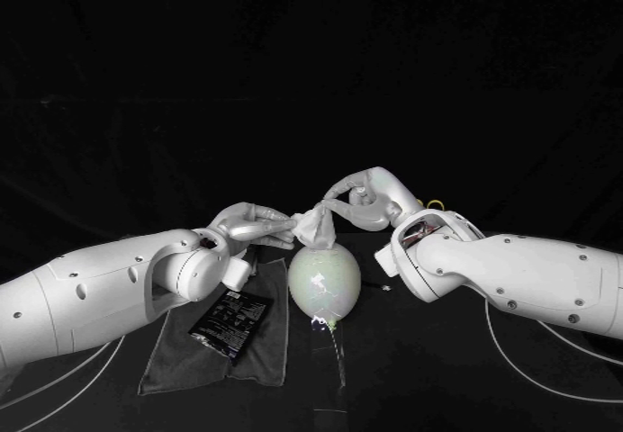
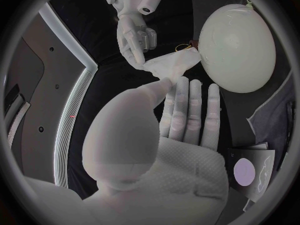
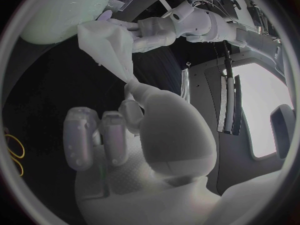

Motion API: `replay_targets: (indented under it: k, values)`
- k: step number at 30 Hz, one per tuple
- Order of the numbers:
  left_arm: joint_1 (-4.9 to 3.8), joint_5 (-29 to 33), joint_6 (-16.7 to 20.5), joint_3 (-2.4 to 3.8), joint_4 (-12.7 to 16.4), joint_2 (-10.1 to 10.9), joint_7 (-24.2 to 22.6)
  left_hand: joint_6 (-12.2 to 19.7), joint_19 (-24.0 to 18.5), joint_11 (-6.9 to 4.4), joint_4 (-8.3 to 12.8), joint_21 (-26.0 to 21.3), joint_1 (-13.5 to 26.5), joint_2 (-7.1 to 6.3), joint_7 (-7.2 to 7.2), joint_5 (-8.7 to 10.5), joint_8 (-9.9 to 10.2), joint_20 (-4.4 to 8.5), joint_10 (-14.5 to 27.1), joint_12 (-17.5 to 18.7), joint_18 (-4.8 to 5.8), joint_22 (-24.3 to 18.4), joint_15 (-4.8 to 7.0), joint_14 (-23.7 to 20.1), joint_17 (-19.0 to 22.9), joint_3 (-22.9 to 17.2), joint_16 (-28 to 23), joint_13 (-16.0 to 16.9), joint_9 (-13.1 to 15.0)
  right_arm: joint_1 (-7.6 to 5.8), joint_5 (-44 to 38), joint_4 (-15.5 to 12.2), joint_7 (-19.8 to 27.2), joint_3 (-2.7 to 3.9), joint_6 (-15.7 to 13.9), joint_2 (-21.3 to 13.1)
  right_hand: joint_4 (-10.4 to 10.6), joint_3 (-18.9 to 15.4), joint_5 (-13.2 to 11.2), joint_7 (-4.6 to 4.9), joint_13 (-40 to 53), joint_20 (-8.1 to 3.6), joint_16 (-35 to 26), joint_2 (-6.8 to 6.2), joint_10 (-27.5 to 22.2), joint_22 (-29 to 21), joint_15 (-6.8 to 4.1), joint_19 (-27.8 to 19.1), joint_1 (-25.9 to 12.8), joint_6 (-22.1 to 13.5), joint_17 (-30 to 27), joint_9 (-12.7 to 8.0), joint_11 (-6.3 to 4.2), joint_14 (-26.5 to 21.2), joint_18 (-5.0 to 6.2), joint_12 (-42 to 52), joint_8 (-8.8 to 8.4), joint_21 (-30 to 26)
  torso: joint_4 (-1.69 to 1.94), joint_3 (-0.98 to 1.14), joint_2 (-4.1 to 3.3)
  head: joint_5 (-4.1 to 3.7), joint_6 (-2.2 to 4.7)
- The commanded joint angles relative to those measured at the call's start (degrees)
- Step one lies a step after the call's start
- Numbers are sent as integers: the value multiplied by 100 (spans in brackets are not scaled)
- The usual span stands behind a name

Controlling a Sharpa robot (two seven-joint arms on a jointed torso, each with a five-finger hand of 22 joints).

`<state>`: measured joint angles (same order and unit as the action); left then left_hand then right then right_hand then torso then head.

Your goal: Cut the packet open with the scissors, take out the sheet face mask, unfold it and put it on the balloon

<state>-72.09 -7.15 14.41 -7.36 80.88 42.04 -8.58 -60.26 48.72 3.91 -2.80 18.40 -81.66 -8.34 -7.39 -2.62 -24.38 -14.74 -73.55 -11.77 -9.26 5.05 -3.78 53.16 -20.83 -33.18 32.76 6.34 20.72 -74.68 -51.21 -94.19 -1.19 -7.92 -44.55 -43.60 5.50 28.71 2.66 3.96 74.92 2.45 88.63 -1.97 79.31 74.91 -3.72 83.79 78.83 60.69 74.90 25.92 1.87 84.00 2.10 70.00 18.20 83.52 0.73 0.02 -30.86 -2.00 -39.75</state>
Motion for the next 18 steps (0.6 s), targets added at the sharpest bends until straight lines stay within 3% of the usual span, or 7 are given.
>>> replay_targets:
  k: [1, 18]
  values:
    - [-5, 79, 24, 7, 13, 6, -121, 43, -37, 21, 139, 30, 47, 13, 1, -17, -32, -6, -23, 34, -81, 7, 17, 41, 7, -161, -39, 9, 186, -7, -51, 7, 13, 6, 27, -24, -2, 24, 14, -15, 89, -14, 39, 35, 367, 1325, -30, 340, 8, 43, 1395, 234, -244, 568, -70, 20, 155, 7, 0, 0, 1, -2, 4]
    - [-5, 131, 0, 6, 8, 37, -109, 61, -46, 20, 151, 36, 86, 25, 1, -16, -41, -12, -23, 42, -84, 12, 15, 48, 18, -149, -50, 13, 211, -13, -68, 34, -1, 6, 18, -94, -17, 37, 14, -15, 88, -16, 41, 25, 368, 1327, -31, 343, 2, 38, 1397, 240, -245, 568, -71, 15, 166, 15, 4, -1, 2, -6, 23]
